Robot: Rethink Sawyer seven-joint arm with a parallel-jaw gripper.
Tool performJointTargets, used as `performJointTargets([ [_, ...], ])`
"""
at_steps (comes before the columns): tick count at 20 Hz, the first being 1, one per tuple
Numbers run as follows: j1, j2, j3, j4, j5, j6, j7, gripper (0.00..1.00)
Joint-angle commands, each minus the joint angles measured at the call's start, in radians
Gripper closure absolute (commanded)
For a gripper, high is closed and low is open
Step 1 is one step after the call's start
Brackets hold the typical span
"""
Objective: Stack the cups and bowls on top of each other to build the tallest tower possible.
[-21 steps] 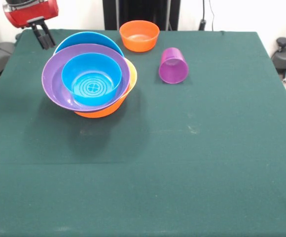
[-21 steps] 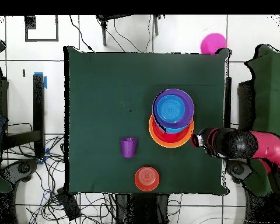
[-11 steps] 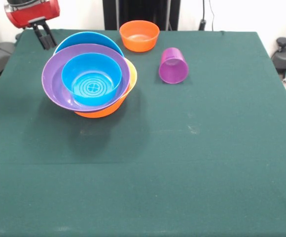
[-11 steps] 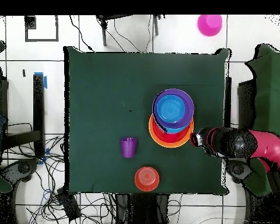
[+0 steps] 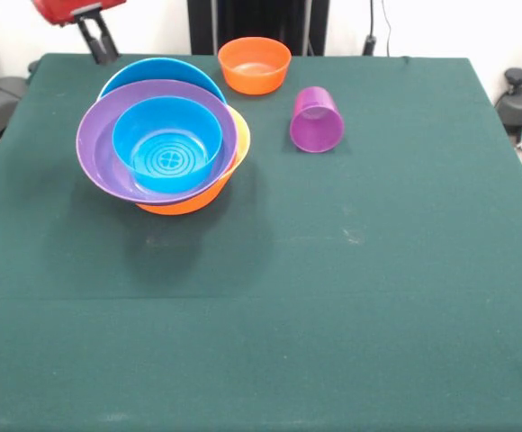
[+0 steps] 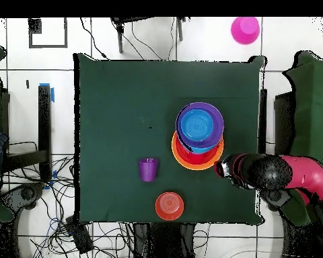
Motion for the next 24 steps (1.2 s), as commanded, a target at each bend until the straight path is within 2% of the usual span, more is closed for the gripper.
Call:
performJointTargets([
  [1, 0.091, -0.059, -0.004, 0.186, -0.026, -0.051, -0.018, 1.0],
  [4, 0.139, -0.067, -0.029, 0.218, -0.036, -0.114, 0.082, 1.0],
  [8, 0.209, -0.061, -0.076, 0.212, -0.05, -0.158, 0.143, 1.0],
  [14, 0.282, 0.018, -0.134, 0.165, -0.07, -0.262, 0.153, 1.0],
  [17, 0.354, 0.005, -0.218, 0.146, -0.053, -0.299, 0.287, 1.0],
  [18, 0.372, 0.008, -0.224, 0.142, -0.076, -0.368, 0.298, 1.0],
  [20, 0.388, 0.017, -0.213, 0.141, -0.085, -0.396, 0.243, 1.0],
  [24, 0.41, 0.008, -0.233, 0.153, -0.065, -0.419, 0.227, 1.0],
])
